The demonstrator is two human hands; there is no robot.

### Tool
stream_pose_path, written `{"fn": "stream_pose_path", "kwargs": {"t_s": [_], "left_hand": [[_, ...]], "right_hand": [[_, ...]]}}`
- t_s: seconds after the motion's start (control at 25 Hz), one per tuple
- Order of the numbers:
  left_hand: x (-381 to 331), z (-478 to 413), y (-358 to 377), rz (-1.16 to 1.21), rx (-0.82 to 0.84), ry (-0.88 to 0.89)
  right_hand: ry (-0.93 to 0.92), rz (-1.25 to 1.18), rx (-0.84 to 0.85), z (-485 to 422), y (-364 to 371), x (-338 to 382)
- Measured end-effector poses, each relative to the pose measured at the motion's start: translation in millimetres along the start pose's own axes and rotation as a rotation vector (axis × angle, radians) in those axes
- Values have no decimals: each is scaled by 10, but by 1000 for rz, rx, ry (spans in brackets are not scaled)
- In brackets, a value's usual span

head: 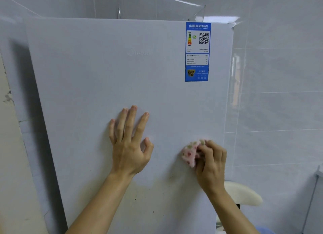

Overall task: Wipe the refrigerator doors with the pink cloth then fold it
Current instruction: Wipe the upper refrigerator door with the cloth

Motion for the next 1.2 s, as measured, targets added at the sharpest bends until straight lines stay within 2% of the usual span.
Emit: {"fn": "stream_pose_path", "kwargs": {"t_s": [0.2, 0.28, 0.44, 0.6, 0.68, 0.8, 0.92, 1.04, 1.12, 1.2], "left_hand": [[-104, -50, 50, 16, 12, -5], [-107, -58, 60, 7, 7, -19], [-109, -44, 82, -6, 4, -32], [-106, -41, 79, -12, 9, -29], [-108, -44, 82, -13, 17, -32], [-89, -47, 71, -4, 41, -26], [-44, -49, 44, -17, 63, -3], [59, -44, 2, -32, 69, -6], [110, -41, -19, -43, 60, -14], [114, -39, -26, -45, 46, -15]], "right_hand": [[90, -62, -178, -1231, -551, -117], [116, -101, -220, -1418, -602, -113], [151, -135, -256, -838, -412, -217], [218, -157, -68, 198, -22, -343], [217, -166, -11, 301, 11, -367], [166, -186, -42, -181, -124, -280], [100, -202, -180, -991, -402, -175], [126, -193, -307, -1671, -701, -185], [137, -195, -337, -1745, -674, -81], [32, -159, -263, -1483, -410, 203]]}}
Point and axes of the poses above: each hand's wrist, its own z-axis away from the middle knuckle, its own y-axis out of the palm, x = y × z, the point moved 10 cm from there along -z, towards the middle knuckle, and after that the axes turned 15 degrees about x, right-handed, at the moved point
